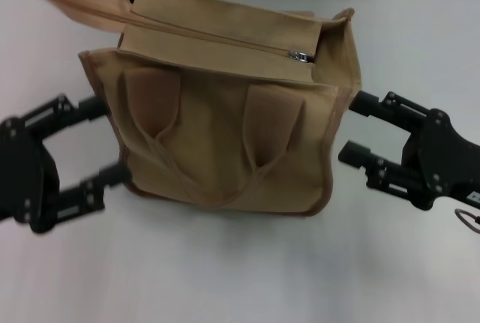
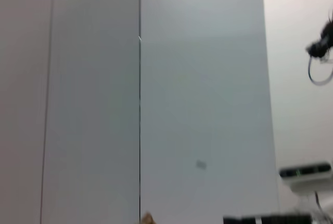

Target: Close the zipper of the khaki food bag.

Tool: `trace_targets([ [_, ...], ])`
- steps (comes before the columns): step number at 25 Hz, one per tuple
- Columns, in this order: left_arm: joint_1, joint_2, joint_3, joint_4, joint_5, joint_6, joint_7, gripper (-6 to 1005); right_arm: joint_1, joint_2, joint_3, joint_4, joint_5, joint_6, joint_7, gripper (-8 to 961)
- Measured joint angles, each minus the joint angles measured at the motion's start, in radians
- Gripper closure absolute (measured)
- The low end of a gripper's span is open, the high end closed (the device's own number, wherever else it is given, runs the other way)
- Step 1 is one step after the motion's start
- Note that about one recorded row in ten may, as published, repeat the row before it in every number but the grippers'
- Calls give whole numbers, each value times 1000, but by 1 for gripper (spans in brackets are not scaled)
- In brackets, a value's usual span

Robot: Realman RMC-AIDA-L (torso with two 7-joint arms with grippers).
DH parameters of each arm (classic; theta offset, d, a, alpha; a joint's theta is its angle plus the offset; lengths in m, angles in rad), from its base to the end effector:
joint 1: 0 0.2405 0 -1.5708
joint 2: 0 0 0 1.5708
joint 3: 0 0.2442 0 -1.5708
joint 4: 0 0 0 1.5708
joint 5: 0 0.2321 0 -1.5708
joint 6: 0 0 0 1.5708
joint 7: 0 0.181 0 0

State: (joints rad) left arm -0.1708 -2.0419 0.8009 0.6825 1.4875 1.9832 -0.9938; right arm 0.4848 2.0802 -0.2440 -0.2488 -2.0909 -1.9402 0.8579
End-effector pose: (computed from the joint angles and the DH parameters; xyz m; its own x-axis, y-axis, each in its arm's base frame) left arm -0.2640 0.2434 0.0408 0.6063 -0.0755 0.7916 0.2551 -0.9244 -0.2835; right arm 0.2356 0.2737 -0.0325 0.5154 -0.0799 -0.8532 -0.3145 -0.9438 -0.1016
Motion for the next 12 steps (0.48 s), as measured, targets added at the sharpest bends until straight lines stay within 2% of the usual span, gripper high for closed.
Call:
trace_targets([
  [1, 25, -2, 12, -8, 14, 0, 47, 437, 1, 0, -20, -6, 0, -8, 4, 390],
  [5, 51, -4, 23, -39, 39, -4, 116, 265, 2, 0, -50, -7, 0, -5, 4, 215],
  [6, 54, -4, 24, -58, 56, -12, 142, 222, 3, 0, -78, -7, 0, 13, 4, 215],
  [12, 33, -22, 26, -161, 152, -106, 242, 221, 4, 4, -146, -7, 0, 81, -3, 216],
])
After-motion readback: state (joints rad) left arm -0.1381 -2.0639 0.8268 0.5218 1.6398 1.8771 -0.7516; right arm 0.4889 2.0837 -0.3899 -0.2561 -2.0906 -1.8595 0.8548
